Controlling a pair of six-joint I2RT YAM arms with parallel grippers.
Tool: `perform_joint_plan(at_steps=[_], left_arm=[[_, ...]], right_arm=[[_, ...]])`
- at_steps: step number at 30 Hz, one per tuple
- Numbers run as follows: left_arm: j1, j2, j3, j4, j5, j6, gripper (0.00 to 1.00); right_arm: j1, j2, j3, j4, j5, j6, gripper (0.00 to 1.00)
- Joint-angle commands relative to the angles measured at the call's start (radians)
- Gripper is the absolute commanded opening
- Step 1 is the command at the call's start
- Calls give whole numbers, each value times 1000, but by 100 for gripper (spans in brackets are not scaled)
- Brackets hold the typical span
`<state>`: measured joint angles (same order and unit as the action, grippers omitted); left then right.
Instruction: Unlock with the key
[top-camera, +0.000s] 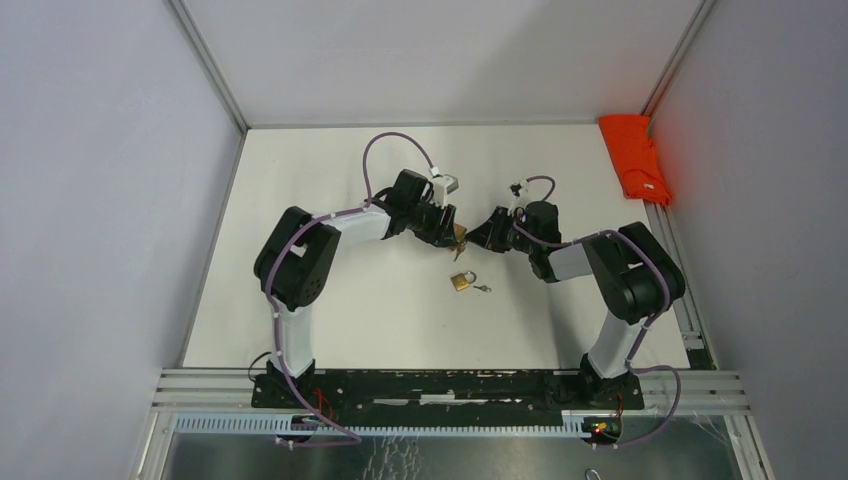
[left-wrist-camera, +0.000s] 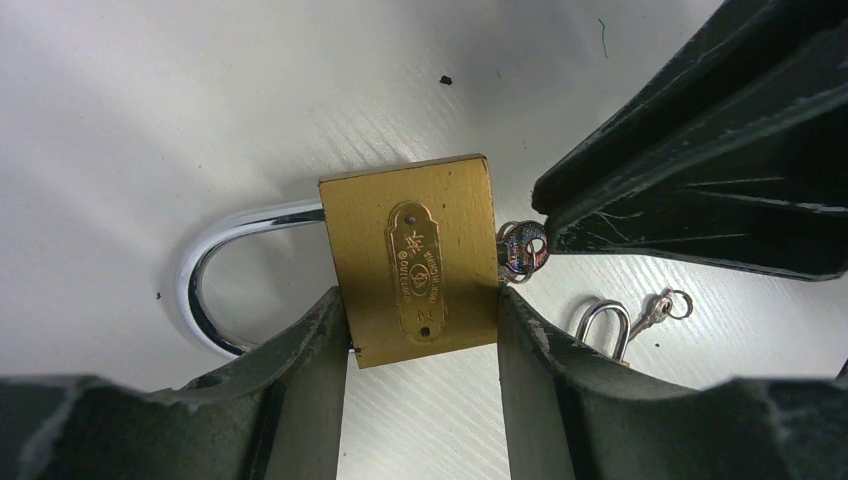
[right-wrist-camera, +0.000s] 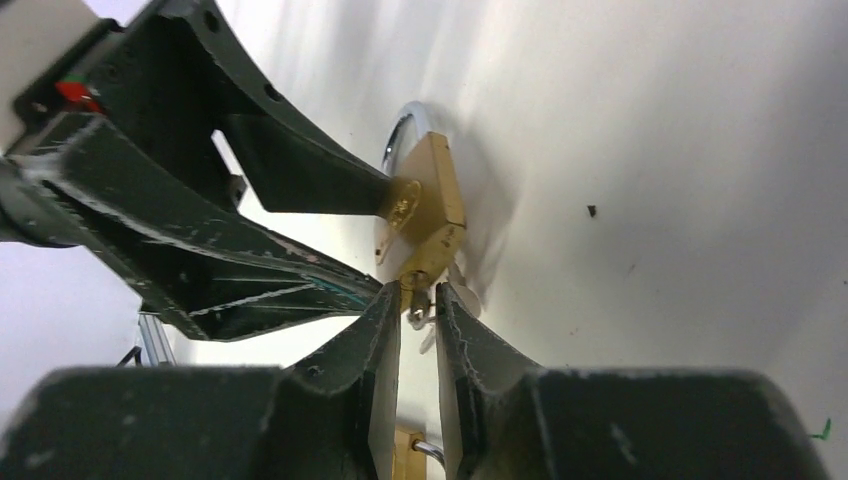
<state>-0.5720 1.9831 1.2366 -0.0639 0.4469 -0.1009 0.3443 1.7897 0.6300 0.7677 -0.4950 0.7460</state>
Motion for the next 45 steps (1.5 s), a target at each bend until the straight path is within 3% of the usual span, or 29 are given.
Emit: perform_joint_plan(at_steps=[1,13,18,25,30,34,38,45], left_arm=[[-5,-51,-5,-8,17,-40,2],[-4,-51,-4,-8,25,-39,2],[-5,-55,-3,3,25,-44,2],[-4,-99,-10,49,19,-54,2],[-5,-145,-44,141,17,-82,2],[-4,-197,-81,221,-2,-90,2],[-5,-246,-100,278,-13,-85,2],[-7,-273,-89,313,9,-96,2]], right_arm=[[-5,20,7,0,16,-30,24],[3,79,50,37,-42,8,21],[20,97,55,67,-87,53,3],[28,118,21,211,-156,257,0],[28,109,34,219,-180,414,0],[28,83,76,64,-183,447,0],[30,41,125,-152,-154,376,0],[30,43,141,-270,-108,347,0]])
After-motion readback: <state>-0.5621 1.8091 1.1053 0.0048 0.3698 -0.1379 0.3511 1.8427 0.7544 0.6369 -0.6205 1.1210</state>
